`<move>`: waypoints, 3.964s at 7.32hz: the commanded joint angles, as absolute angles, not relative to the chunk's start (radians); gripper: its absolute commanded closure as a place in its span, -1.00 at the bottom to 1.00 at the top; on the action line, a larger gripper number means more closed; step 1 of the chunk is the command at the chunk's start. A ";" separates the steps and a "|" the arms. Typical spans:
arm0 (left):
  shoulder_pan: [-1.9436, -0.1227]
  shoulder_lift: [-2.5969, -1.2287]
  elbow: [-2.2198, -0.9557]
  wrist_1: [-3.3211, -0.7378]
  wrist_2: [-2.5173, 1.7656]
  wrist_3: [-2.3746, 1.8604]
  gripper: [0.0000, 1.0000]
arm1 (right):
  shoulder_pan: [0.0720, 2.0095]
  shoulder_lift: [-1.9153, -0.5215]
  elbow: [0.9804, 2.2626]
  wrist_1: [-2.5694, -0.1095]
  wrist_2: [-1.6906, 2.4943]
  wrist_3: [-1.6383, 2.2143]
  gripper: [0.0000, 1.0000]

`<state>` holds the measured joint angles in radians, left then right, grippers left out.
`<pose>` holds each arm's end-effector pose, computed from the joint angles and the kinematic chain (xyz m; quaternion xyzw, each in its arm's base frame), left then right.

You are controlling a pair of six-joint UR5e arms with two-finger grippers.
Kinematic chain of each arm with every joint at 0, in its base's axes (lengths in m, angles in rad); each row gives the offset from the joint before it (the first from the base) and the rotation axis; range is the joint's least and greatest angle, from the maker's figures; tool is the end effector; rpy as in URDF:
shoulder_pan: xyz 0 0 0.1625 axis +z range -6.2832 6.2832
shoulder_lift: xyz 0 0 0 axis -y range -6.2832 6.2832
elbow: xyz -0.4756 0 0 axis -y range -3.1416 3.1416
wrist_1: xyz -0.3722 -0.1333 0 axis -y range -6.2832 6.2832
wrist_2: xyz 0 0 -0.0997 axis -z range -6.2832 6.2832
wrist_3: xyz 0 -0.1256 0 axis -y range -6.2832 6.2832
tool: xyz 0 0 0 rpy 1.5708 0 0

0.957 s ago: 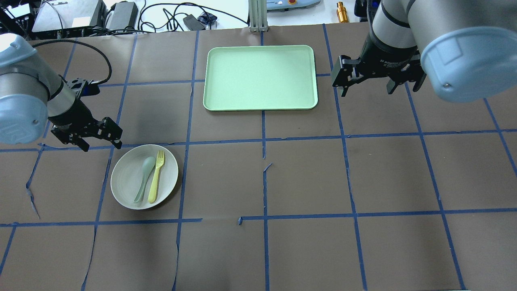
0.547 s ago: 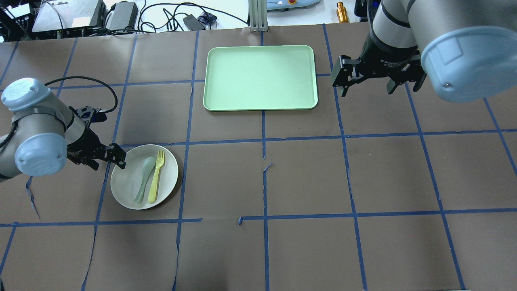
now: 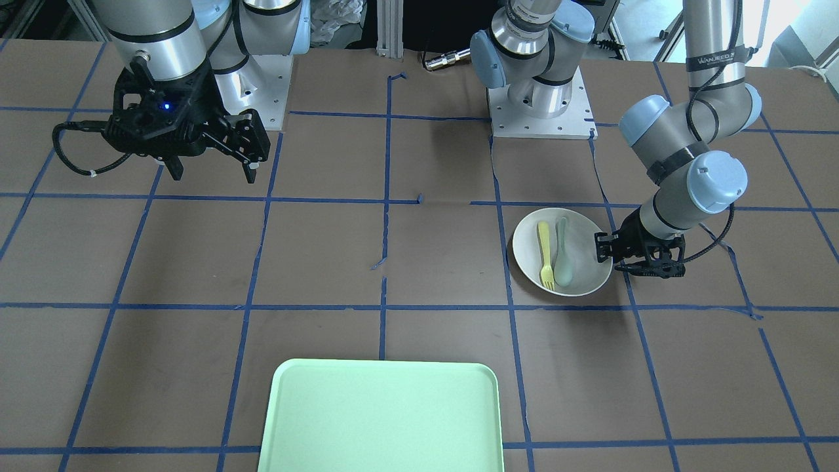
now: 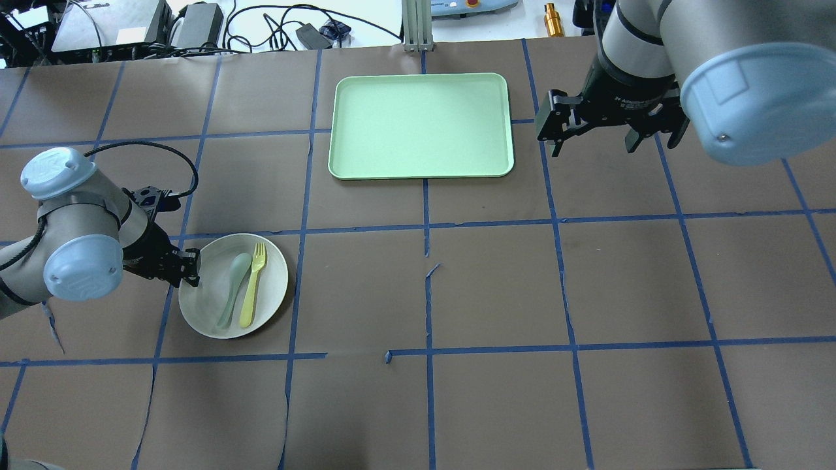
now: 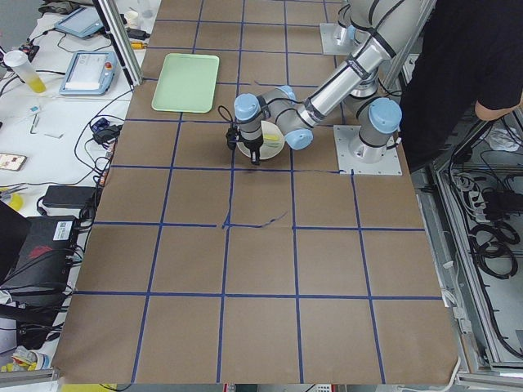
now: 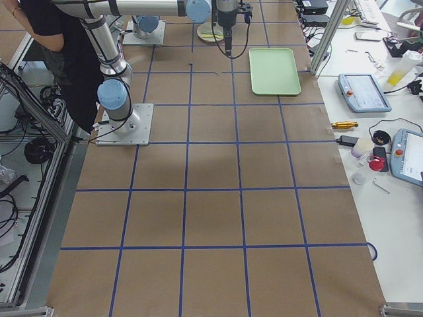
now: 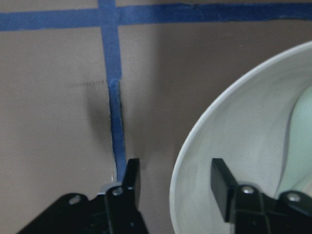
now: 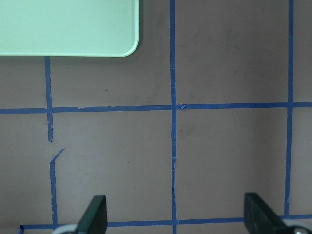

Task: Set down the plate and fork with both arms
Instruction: 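Lower the left gripper to the rim of the white plate and grip it, then slide the white plate with the left gripper onto the green tray, then open the left gripper and lift it back from the plate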

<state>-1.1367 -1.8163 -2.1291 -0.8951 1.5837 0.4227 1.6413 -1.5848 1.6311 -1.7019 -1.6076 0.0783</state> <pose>0.0726 -0.4697 0.2186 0.0053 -0.9979 -0.0609 0.0207 0.1618 -0.4649 0.5042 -0.0047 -0.9989 0.0436 0.0152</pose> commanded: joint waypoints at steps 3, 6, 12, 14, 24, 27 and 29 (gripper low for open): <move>-1.134 -1.813 -2.053 -0.925 1.569 0.420 1.00 | 1.640 -1.583 1.629 -1.701 -1.608 0.078 -1.00; -1.138 -1.835 -1.808 -1.202 1.445 0.407 1.00 | 1.640 -1.580 1.628 -1.701 -1.608 0.078 -1.00; -1.322 -2.087 -1.483 -1.253 1.237 0.335 1.00 | 1.640 -1.578 1.628 -1.701 -1.608 0.078 -1.00; -1.400 -2.193 -1.308 -1.297 1.229 0.251 1.00 | 1.640 -1.578 1.628 -1.701 -1.608 0.078 -1.00; -1.612 -2.519 -0.983 -1.264 1.130 0.052 1.00 | 1.641 -1.580 1.632 -1.701 -1.608 0.080 -1.00; -1.612 -2.523 -0.991 -1.230 1.125 0.043 0.18 | 1.641 -1.580 1.632 -1.701 -1.608 0.080 -1.00; -1.614 -2.473 -1.078 -1.140 1.112 0.049 -1.00 | 1.641 -1.580 1.632 -1.701 -1.608 0.080 -1.00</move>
<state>-1.6132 -2.5043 -1.0241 -1.1953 1.1171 0.0412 1.6414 -1.5800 1.6322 -1.7012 -1.6076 0.0798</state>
